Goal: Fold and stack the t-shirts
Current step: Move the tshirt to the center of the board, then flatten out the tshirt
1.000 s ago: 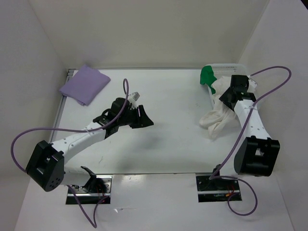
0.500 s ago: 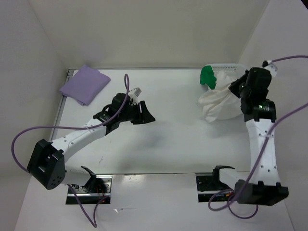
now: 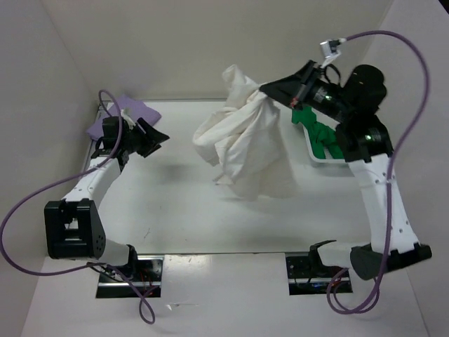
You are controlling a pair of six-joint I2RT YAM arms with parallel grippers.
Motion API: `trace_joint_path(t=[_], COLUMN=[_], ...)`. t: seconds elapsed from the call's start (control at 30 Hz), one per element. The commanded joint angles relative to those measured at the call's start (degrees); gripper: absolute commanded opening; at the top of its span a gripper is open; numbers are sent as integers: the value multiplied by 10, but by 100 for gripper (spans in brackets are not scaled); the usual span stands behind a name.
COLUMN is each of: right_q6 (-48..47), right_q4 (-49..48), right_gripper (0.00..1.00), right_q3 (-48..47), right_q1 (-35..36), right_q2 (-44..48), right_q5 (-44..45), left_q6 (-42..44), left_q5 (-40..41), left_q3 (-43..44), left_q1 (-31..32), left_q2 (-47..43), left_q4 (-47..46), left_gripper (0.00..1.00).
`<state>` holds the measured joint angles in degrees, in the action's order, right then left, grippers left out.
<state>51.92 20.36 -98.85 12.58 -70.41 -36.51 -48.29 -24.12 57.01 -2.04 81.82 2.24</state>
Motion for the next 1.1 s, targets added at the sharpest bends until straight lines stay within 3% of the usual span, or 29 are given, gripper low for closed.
trace_joint_path(t=[0.0, 0.07, 0.1, 0.17, 0.2, 0.23, 0.3, 0.4, 0.43, 0.5, 0.53, 0.63, 0.73, 0.77, 0.87, 1.07], right_q6=[35, 12, -5, -78, -99, -110, -134, -153, -153, -147, -142, -111, -89, -89, -89, -121], right_q4=[-82, -82, -72, -1, 12, 25, 35, 43, 49, 49, 49, 23, 6, 6, 6, 20], right_gripper=[1, 4, 13, 30, 46, 51, 53, 50, 39, 26, 9, 4, 13, 25, 42, 54], right_q3=[20, 84, 108, 179, 205, 230, 298, 354, 368, 412, 442, 492, 518, 518, 524, 497], right_q1=[34, 34, 21, -25, -38, -53, -84, -54, -35, 30, 55, 156, 214, 223, 236, 242], right_q2=[-37, -37, -43, -43, -36, -29, -29, -10, -3, 2, 2, 2, -22, -29, -36, -69], right_q5=[-107, -101, -101, 3, 43, 115, 131, 143, 151, 181, 191, 217, 237, 248, 260, 265], left_q6=[-8, -8, -8, 6, 18, 35, 99, 155, 161, 161, 161, 89, -11, -28, -31, -19], left_q5=[-14, -14, -14, -14, -4, 11, 74, 135, 144, 164, 172, 152, 135, 142, 165, 197], left_q3=[-9, -9, -9, -3, -3, -3, -3, -8, -29, -53, -77, -124, -204, -219, -236, -247], left_q1=[-15, -22, -22, -22, -22, -9, 10, 36, 42, 42, 42, 42, 12, 6, -5, -5], left_q2=[-41, -41, -41, -41, -46, -52, -52, -52, -52, -74, -82, -127, -183, -205, -194, -159], left_q4=[0, 0, 0, 6, 13, 37, 72, 139, 160, 182, 188, 195, 163, 157, 144, 82], left_gripper=[64, 65, 67, 68, 68, 68, 68, 68, 68, 70, 70, 70, 68, 71, 75, 74])
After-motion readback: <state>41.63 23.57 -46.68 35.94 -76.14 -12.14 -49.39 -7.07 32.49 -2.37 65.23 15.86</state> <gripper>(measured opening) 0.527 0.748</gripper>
